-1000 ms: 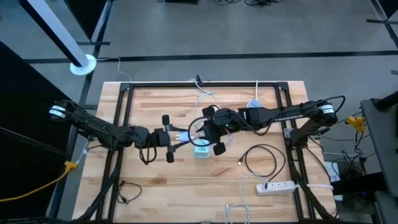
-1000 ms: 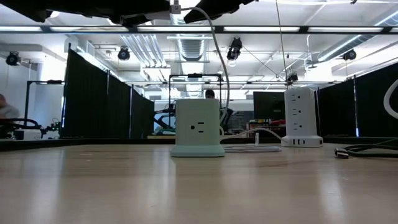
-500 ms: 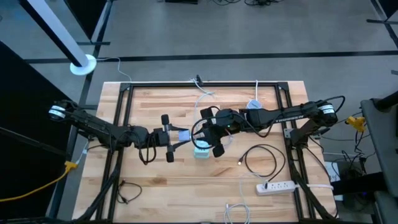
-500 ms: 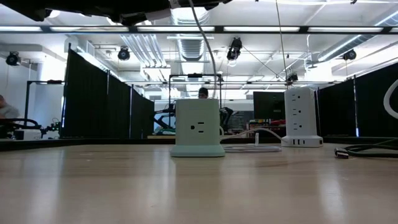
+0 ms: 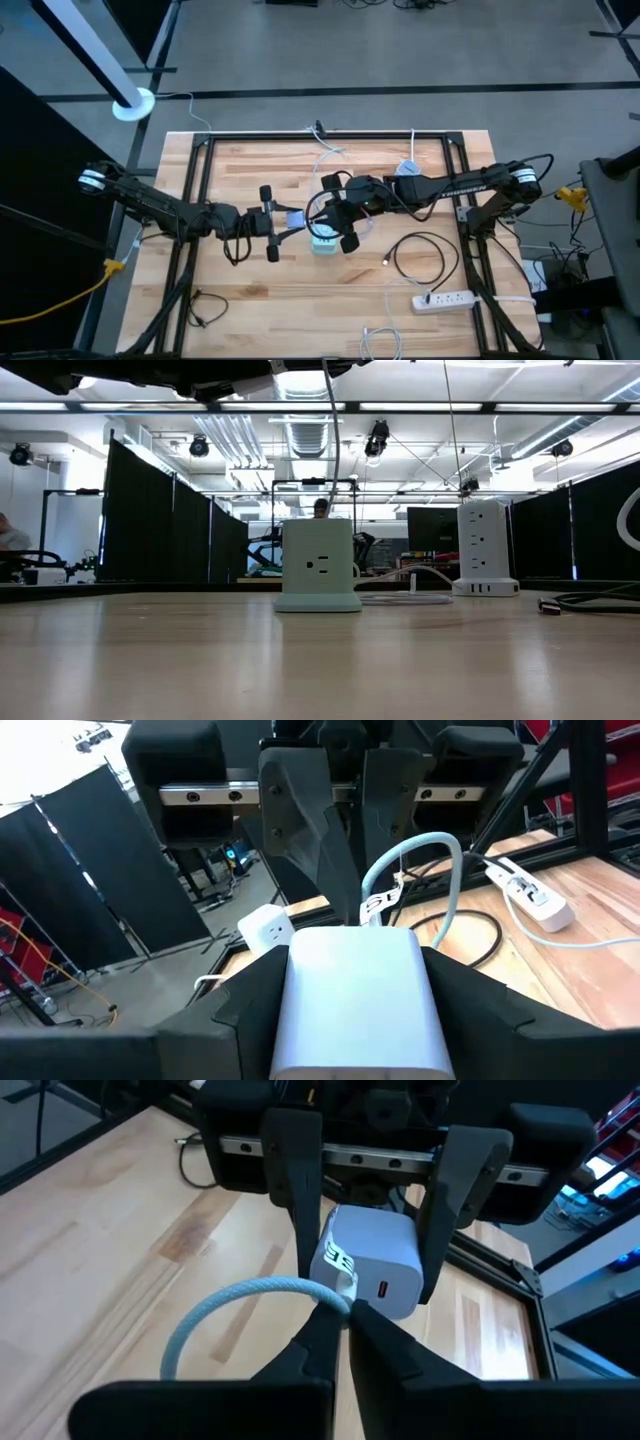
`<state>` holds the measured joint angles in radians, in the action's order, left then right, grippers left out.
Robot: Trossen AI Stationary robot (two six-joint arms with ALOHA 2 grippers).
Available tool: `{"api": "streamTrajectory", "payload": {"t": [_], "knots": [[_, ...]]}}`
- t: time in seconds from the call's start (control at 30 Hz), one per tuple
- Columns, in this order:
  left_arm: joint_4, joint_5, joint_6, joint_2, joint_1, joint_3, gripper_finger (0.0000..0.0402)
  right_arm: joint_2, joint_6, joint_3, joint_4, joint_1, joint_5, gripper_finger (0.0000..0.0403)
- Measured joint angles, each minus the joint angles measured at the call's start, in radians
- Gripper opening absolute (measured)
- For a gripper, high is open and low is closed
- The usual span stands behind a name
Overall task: Insert USB
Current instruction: Insert the blue charger cable into the white charger adapter
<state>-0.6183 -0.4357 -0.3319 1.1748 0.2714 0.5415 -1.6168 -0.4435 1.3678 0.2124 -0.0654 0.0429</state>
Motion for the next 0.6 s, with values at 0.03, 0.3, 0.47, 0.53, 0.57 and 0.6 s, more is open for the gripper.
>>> {"api": "streamTrajectory", "payload": {"t": [0.03, 0.3, 0.47, 0.53, 0.57, 0.6], "knots": [[-0.010, 0.001, 0.000, 0.000, 0.000, 0.000, 0.0193, 0.000, 0.000, 0.000, -0.006, 0.000, 0.001, 0.0002], [-0.051, 0.030, -0.022, 0.000, 0.000, 0.000, 0.0193, 0.000, 0.005, 0.001, -0.032, -0.001, 0.010, 0.0002], [-0.074, 0.036, -0.017, 0.000, -0.001, 0.000, 0.0193, 0.000, 0.006, 0.001, -0.051, -0.001, 0.015, 0.0002], [-0.105, 0.055, -0.019, 0.009, -0.001, 0.000, 0.0193, 0.000, 0.010, 0.001, -0.063, -0.001, 0.022, 0.0002], [-0.126, 0.063, -0.022, 0.015, -0.001, 0.000, 0.0193, 0.000, 0.014, 0.001, -0.078, -0.002, 0.026, 0.0002], [-0.148, 0.068, -0.023, 0.022, -0.001, 0.000, 0.0193, 0.000, 0.015, 0.002, -0.093, -0.002, 0.027, 0.0002]]}}
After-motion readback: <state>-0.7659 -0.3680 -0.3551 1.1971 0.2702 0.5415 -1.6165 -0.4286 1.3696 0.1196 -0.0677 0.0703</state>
